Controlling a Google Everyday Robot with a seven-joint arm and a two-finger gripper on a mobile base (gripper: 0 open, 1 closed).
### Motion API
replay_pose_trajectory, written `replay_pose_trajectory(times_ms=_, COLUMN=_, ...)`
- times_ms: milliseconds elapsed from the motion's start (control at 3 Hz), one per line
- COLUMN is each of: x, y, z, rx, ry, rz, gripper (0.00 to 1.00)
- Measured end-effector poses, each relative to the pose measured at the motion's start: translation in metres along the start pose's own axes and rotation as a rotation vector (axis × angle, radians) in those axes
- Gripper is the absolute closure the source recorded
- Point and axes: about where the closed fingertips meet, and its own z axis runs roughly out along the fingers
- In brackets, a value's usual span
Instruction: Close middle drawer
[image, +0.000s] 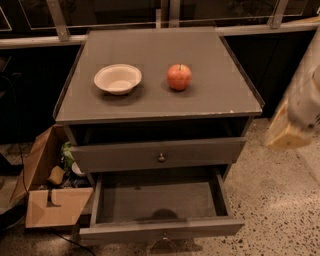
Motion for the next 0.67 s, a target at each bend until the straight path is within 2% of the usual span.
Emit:
replay_pose_trajectory(times_ms=333, x=0.0348, y=0.0275, z=0.0853, rx=-0.115, ry=0.019, rz=0.077, gripper=1.0)
replay_pose_trajectory(times_ms=667, x=0.0347, y=0.0274, z=0.085, rx=-0.114, ry=0.019, rz=0.077, gripper=1.0)
